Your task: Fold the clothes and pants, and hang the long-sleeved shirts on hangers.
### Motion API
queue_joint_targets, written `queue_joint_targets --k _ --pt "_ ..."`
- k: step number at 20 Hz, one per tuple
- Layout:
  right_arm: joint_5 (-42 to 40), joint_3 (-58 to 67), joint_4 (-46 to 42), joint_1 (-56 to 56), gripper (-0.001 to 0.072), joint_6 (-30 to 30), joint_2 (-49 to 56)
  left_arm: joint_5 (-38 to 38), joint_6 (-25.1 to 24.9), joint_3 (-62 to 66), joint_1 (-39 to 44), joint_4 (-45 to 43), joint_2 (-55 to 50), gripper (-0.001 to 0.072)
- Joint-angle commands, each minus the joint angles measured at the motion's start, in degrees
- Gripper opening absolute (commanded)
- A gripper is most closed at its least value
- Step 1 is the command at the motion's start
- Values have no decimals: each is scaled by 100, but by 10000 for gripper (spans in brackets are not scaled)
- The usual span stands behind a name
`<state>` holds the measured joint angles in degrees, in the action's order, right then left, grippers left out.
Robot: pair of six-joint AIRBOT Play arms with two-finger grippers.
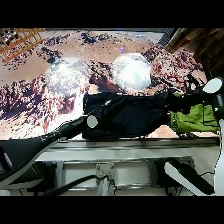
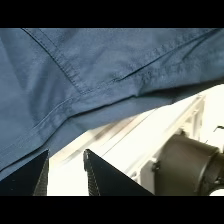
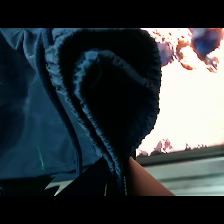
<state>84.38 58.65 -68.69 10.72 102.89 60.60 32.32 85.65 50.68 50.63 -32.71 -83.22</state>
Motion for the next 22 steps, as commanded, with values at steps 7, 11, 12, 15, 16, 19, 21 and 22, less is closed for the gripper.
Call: queue_joint_targets --k 7,11,12,15,16,19,21,22 --pt "321 2 -70 -4 31 365 -376 -483 -855 428 529 1499 -710 7" --pt "391 118 -68 -4 31 356 -393 -363 -859 428 529 1690 -883 7" --pt "391 197 -68 -4 31 356 -391 -313 -859 428 529 1692 -933 6" --pt "472 439 -55 -4 31 289 -387 -354 -857 428 529 1696 -1145 7" --pt "527 490 -57 -4 31 267 -387 -446 -857 428 529 1698 -1215 7" --pt "715 501 -52 -4 31 269 -387 -691 -857 431 542 1982 -1340 7" --pt "782 503 -48 -4 31 271 -389 -887 -855 431 542 2085 -1362 7" --pt "798 503 -37 -4 31 271 -389 -931 -852 431 540 2083 -1360 6"
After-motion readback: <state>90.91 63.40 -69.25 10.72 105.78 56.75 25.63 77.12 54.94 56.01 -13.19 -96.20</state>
